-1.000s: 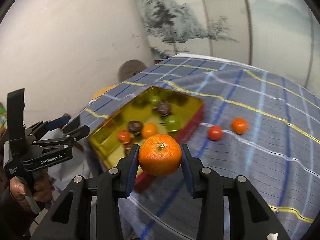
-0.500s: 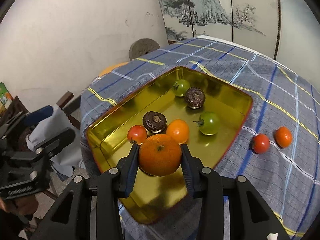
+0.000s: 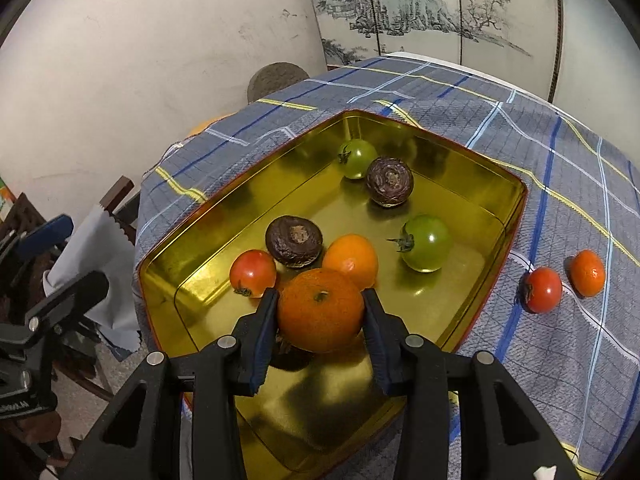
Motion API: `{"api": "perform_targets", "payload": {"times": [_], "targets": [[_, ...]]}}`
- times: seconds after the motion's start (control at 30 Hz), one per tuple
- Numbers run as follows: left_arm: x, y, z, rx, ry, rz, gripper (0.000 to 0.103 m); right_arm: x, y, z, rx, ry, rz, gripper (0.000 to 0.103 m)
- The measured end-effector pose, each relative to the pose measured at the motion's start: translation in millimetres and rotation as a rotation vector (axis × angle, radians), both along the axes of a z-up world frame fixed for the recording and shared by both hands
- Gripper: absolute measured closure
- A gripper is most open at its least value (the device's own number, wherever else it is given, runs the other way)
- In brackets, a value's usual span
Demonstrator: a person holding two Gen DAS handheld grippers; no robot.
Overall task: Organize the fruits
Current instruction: 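Lower the tangerine into the tin and open the right tool, then move the left tool to the red tomato on the cloth and grasp it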
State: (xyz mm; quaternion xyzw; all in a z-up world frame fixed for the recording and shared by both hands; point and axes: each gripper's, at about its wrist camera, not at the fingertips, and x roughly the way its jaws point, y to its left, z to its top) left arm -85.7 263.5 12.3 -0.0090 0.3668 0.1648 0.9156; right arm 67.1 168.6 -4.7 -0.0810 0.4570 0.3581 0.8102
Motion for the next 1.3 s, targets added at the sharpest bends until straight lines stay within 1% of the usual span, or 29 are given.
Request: {"api": "perform_targets", "payload": {"times": [0.03, 0.1, 0.17, 0.27, 0.4, 0.5, 0.6, 0.73, 0.77, 0.83, 0.9, 0.93, 0.97, 1.03, 1.1, 1.13, 1.17, 1.2, 1.23, 1.27, 1.3], "targets": [[0.7, -0.1, -0.9, 0.000, 0.003, 0.000, 0.018, 0.7, -1.2, 1.1, 0.014, 0.001, -0.004, 0.058], [0.7, -0.4, -1.9, -0.002, 0.004, -0.002, 0.018, 0.7, -4.4, 5.7, 0.042, -0.006, -0.007, 0.045], [1.8, -1.2, -3.2, 0.000, 0.010, -0.002, 0.017, 0.3, -7.5, 11.7, 0.072, -0.017, -0.004, 0.039], [1.7, -2.2, -2.6, 0.000, 0.010, -0.005, 0.017, -1.5, -13.5, 20.9, 0.096, -0.042, -0.016, 0.039], [1.8, -5.9, -1.3, 0.010, 0.011, -0.013, 0.017, -4.5, -39.0, 32.2, 0.136, -0.063, -0.063, 0.037], [3.4, -10.4, -0.6, 0.015, 0.017, -0.024, 0.017, -8.1, -72.3, 35.5, 0.151, -0.072, -0.123, 0.035], [5.1, -18.1, 3.1, 0.010, 0.016, -0.054, 0.017, -9.3, -116.3, 33.7, 0.138, -0.078, -0.202, 0.035], [13.9, -39.0, 13.6, -0.022, 0.012, -0.161, 0.017, -6.0, -184.0, 26.0, 0.066, -0.094, -0.324, 0.035], [15.9, -43.5, 16.7, -0.022, 0.006, -0.181, 0.017, -4.3, -208.2, 21.9, 0.034, -0.097, -0.372, 0.035], [21.8, -59.3, 25.8, -0.015, -0.012, -0.238, 0.017, -2.4, -240.0, 17.0, -0.013, -0.104, -0.433, 0.035], [31.0, -76.6, 35.8, -0.041, -0.030, -0.317, 0.017, -2.3, -278.0, 9.9, -0.062, -0.108, -0.503, 0.035], [35.7, -83.6, 39.7, -0.059, -0.037, -0.352, 0.017, -1.8, -289.4, 6.5, -0.070, -0.105, -0.522, 0.035], [43.7, -94.7, 44.0, -0.082, -0.040, -0.403, 0.017, -2.0, -309.8, 3.0, -0.074, -0.097, -0.560, 0.035], [60.0, -112.0, 48.0, -0.113, -0.025, -0.493, 0.018, -1.2, -339.3, -2.2, -0.061, -0.079, -0.611, 0.035], [79.7, -132.6, 50.9, -0.134, -0.008, -0.597, 0.024, -0.5, -358.1, -5.4, -0.048, -0.071, -0.645, 0.035], [91.1, -144.7, 52.4, -0.123, -0.003, -0.659, 0.026, -0.4, -368.5, -7.7, -0.032, -0.064, -0.660, 0.035], [99.2, -152.7, 53.6, -0.110, 0.006, -0.698, 0.026, 0.1, -374.0, -9.4, -0.024, -0.062, -0.664, 0.035], [110.8, -164.0, 52.2, -0.092, 0.028, -0.759, 0.027, 0.3, -378.6, -11.7, -0.013, -0.058, -0.668, 0.035], [123.8, -174.9, 49.5, -0.068, 0.051, -0.826, 0.030, 0.6, -380.9, -14.5, -0.004, -0.054, -0.666, 0.035], [130.6, -181.6, 46.5, -0.047, 0.065, -0.862, 0.037, 0.1, -381.7, -16.3, 0.002, -0.051, -0.664, 0.034], [142.2, -191.3, 41.6, -0.009, 0.097, -0.915, 0.037, -0.3, -381.6, -17.6, 0.013, -0.052, -0.662, 0.034]]}}
